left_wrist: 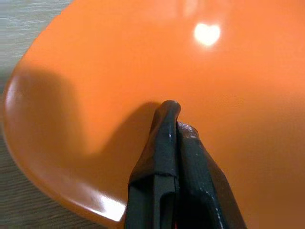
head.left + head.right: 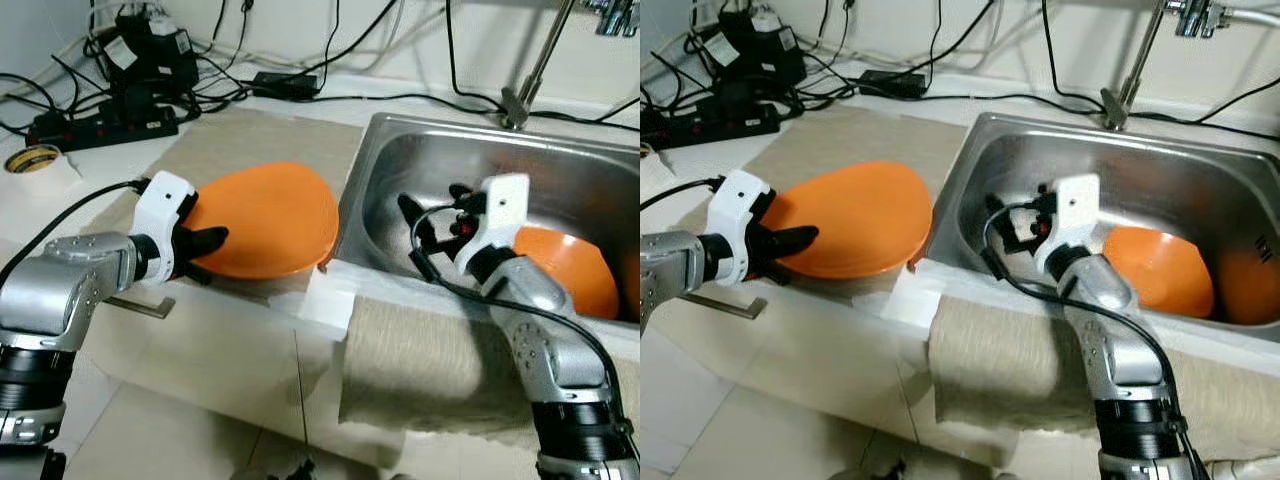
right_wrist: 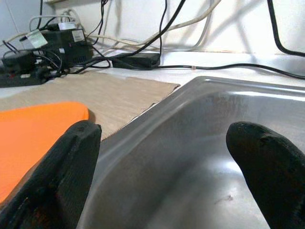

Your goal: Kitchen organization

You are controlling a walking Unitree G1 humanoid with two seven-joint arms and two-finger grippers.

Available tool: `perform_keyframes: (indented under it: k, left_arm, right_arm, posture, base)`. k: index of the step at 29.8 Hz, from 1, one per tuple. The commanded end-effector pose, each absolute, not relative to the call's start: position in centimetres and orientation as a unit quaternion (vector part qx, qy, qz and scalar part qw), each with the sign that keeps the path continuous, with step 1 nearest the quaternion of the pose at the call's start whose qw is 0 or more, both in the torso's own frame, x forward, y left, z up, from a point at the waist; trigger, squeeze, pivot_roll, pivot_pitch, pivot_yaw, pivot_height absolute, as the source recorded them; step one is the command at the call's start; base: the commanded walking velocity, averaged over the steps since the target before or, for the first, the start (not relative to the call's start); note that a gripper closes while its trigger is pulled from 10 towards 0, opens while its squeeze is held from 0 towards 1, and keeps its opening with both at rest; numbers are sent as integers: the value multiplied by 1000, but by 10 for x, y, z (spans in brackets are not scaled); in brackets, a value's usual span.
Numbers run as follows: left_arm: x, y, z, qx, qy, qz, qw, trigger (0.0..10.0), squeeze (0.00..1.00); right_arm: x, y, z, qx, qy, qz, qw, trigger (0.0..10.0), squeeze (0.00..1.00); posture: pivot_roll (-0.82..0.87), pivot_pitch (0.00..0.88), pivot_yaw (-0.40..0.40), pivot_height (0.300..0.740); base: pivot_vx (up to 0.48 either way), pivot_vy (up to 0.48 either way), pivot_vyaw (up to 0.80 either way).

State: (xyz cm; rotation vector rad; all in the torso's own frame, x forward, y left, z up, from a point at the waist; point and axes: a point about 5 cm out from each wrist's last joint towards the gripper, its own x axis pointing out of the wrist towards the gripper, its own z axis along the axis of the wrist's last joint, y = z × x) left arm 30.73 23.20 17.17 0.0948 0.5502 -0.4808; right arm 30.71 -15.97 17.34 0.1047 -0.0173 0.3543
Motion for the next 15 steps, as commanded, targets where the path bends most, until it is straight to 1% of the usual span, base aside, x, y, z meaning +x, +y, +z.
perform_keyframes:
  k: [1, 7, 12, 15]
  left_arm:
    - [298, 244, 135, 28, 348, -200, 916, 10000, 0]
    - [298, 234, 124, 17, 349, -206, 914, 10000, 0]
    - [295, 237, 106, 4, 369, -204, 907, 10000, 0]
    - [296, 237, 98, 20, 367, -187, 911, 10000, 0]
  right_arm:
    - [310, -161, 182, 63, -18, 178, 982, 10000, 0]
    - [313, -152, 188, 98, -20, 196, 976, 10000, 0]
    - [315, -145, 193, 132, -20, 210, 969, 10000, 0]
    - [314, -143, 193, 133, -20, 214, 968, 10000, 0]
  posture:
    - [20, 2, 13, 728]
    - [15, 3, 9, 728]
    - [11, 2, 9, 728]
    - [10, 6, 7, 728]
  base:
    - [0, 0, 0]
    - [0, 0, 0]
    - [0, 0, 0]
    - [0, 0, 0]
